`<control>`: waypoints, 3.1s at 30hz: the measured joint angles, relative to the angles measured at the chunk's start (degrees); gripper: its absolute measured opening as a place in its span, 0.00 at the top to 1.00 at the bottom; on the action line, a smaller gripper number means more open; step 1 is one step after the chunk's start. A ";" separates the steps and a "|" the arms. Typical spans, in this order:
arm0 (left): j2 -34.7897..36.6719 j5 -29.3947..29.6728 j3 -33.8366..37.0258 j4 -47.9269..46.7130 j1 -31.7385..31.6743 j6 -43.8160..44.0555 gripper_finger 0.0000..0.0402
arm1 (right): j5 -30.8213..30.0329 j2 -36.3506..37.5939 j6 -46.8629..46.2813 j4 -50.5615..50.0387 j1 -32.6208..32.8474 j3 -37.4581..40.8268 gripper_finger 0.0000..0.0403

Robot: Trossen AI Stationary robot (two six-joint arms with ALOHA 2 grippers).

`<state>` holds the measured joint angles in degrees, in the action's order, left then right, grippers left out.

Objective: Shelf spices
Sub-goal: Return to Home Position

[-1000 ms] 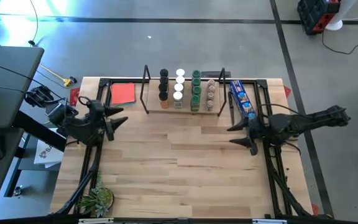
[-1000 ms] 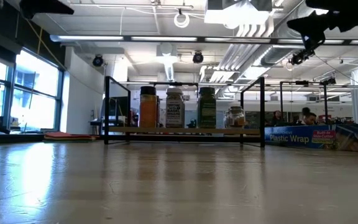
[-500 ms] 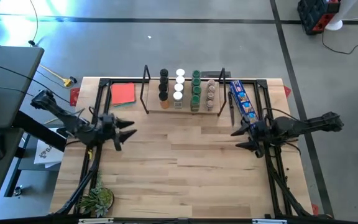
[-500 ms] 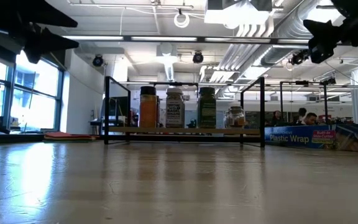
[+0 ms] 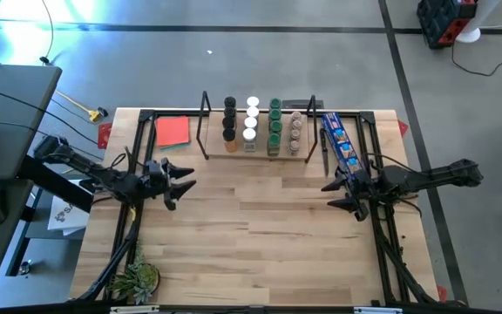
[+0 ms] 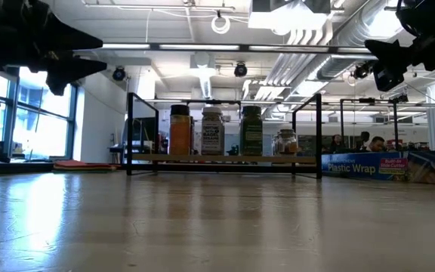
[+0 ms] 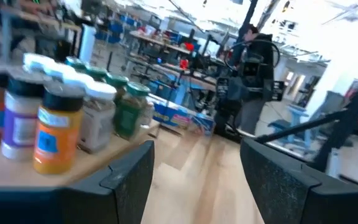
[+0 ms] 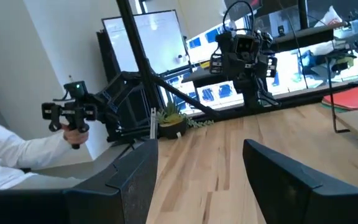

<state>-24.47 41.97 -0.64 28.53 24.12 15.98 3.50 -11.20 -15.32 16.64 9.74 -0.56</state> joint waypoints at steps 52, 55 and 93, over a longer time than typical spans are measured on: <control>-0.07 -27.44 0.00 -17.24 -25.29 -10.64 0.41 | -3.93 9.73 5.27 -15.97 -4.87 -0.02 0.50; 1.78 -27.44 0.00 -19.13 -24.97 -10.65 0.41 | -3.93 9.75 5.27 -15.97 -4.78 -0.02 0.50; 21.66 -27.44 -0.02 -21.27 -24.91 -10.65 0.41 | -3.90 10.82 5.30 -15.95 -0.90 -0.02 0.50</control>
<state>-2.81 14.52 -0.67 7.27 -0.79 5.32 -0.40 -0.38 -10.02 0.69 8.84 -0.58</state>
